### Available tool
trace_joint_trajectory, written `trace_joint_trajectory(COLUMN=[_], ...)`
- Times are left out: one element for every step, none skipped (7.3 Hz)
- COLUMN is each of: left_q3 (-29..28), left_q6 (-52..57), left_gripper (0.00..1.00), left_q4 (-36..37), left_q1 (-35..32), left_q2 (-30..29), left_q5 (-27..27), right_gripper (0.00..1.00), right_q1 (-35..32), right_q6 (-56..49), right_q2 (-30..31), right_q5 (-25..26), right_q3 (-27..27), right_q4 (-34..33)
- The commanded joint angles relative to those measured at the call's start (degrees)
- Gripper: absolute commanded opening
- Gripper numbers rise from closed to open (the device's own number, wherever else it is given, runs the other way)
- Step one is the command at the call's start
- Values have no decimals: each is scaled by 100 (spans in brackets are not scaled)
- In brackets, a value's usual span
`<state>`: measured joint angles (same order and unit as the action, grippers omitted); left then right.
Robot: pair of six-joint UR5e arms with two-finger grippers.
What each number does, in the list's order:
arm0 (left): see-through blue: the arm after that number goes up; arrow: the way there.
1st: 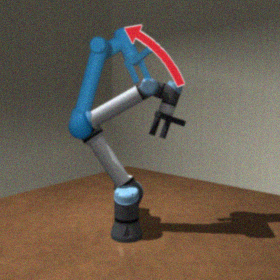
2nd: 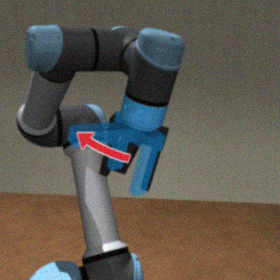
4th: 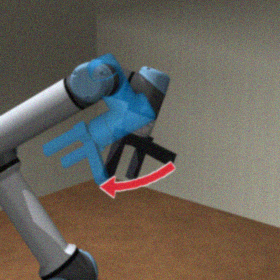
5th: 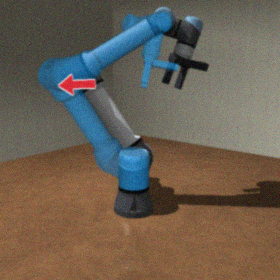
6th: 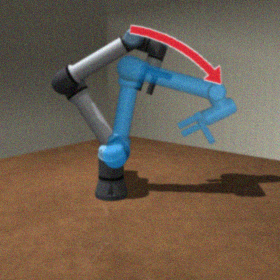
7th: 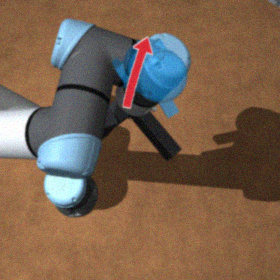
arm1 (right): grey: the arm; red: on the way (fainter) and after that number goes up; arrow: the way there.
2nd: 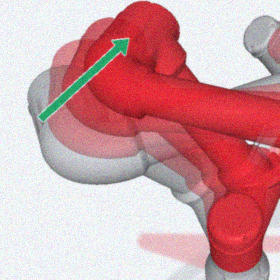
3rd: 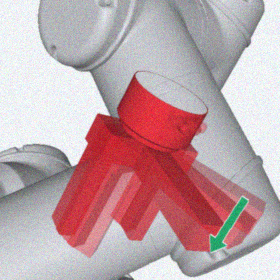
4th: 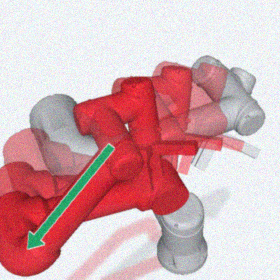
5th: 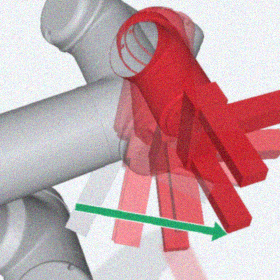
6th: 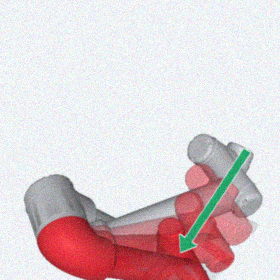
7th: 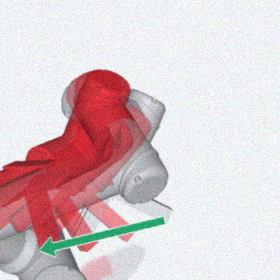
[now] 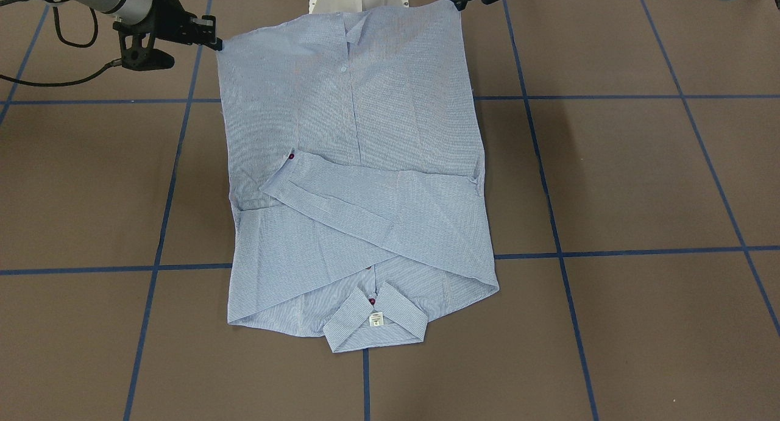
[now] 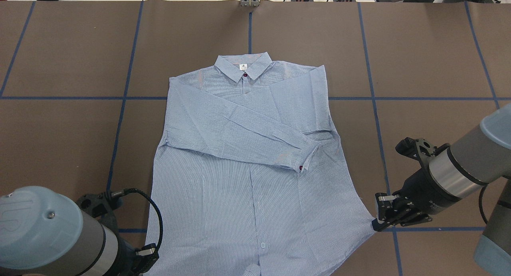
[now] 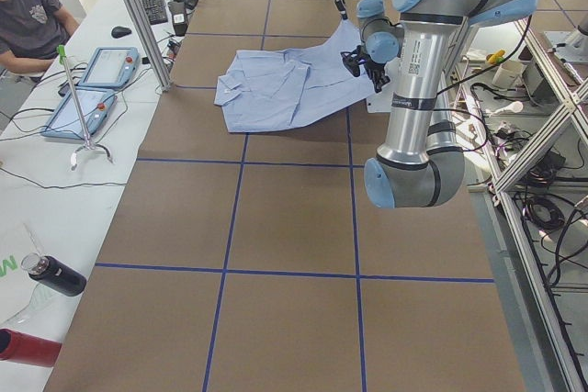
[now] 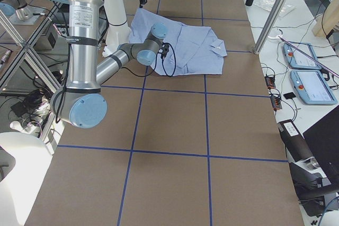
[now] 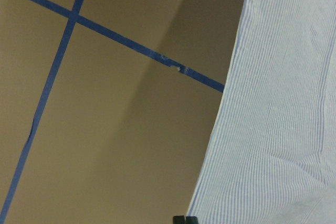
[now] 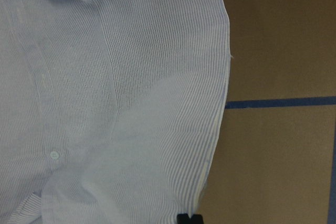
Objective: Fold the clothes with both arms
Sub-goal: 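Lift the hem with both grippers and pull it toward the robot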
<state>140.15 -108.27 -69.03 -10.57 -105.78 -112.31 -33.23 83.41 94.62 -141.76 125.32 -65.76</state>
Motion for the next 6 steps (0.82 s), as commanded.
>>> trace_joint_trajectory(left_q3=[13, 74, 83, 83, -13, -83], left_q6=[-333, -501, -529, -529, -520, -424], left_gripper=[0, 0, 0, 0, 0, 0], left_q4=[12, 12, 12, 12, 3, -6], left_q1=[379, 528, 556, 478, 460, 216], left_q2=[-13, -13, -13, -4, -73, -74], left_q5=[-10, -2, -1, -1, -1, 16], right_gripper=[0, 0, 0, 0, 0, 0], right_q1=[255, 395, 457, 388, 179, -23], right_q6=[9, 9, 9, 9, 17, 9], right_q2=[152, 275, 337, 311, 302, 285], right_q5=[-158, -176, -176, -176, -159, -141], right_q3=[19, 71, 133, 134, 116, 81], right_q4=[20, 20, 20, 20, 20, 20])
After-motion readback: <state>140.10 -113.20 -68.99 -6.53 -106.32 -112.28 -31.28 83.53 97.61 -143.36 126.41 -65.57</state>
